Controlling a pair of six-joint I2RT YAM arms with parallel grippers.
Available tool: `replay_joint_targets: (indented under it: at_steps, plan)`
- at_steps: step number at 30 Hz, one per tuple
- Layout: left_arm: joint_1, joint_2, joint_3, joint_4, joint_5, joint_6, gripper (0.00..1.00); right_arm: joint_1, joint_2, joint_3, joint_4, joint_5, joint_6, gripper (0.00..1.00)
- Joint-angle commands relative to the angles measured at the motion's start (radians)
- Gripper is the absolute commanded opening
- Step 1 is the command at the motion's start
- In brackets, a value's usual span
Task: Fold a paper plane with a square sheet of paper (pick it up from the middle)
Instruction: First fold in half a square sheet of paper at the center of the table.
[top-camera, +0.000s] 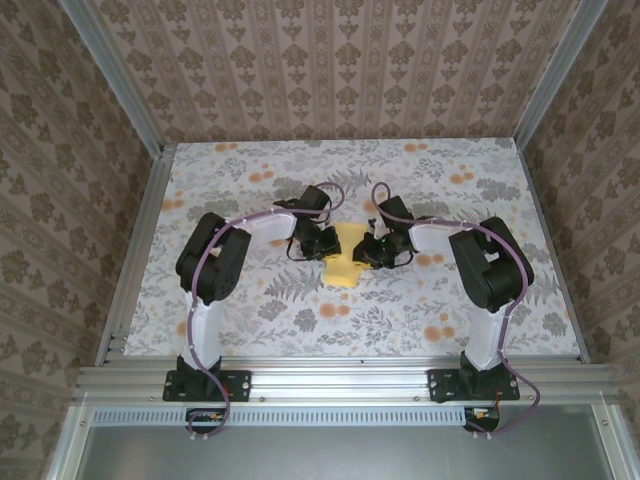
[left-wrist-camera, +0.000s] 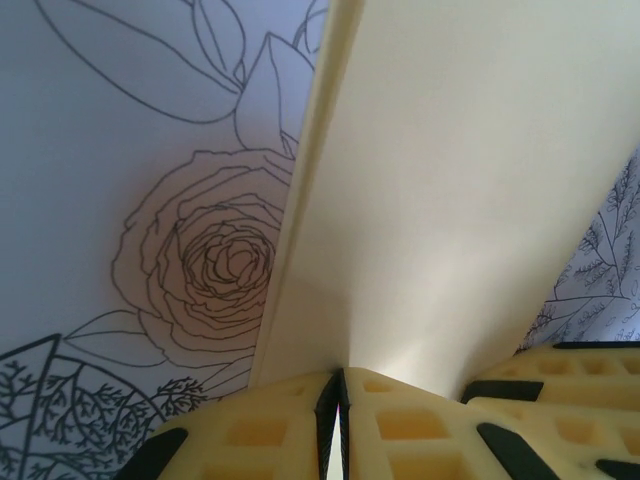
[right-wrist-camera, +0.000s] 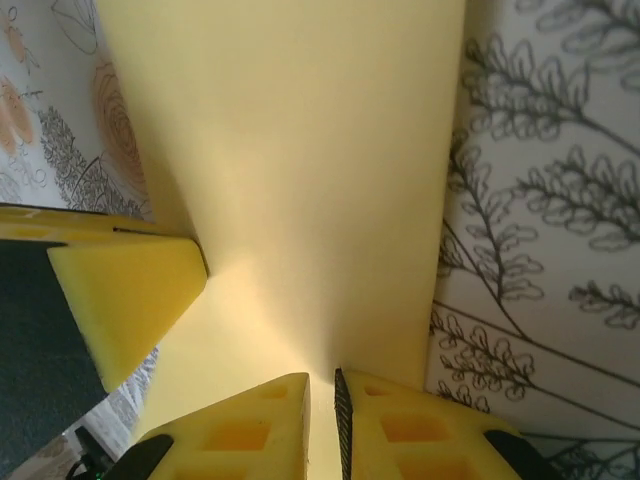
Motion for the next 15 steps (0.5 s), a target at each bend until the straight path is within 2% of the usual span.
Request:
replay_joint_targets:
  at_steps: [1, 8, 11, 15]
  plan:
    - [-0.029, 0.106, -0.065, -0.137, -0.084, -0.003, 0.15, -0.003, -0.041, -0.039, 0.046, -0.073, 0.041, 0.18]
    - [-0.030, 0.109, -0.065, -0.141, -0.085, -0.006, 0.15, -0.003, -0.019, -0.042, 0.007, -0.051, 0.016, 0.18]
    - [-0.029, 0.109, -0.065, -0.144, -0.087, -0.006, 0.15, 0.002, -0.060, -0.050, 0.052, -0.112, 0.017, 0.18]
    - [-0.030, 0.113, -0.062, -0.144, -0.089, -0.010, 0.15, 0.025, -0.090, -0.065, 0.022, -0.129, -0.019, 0.19]
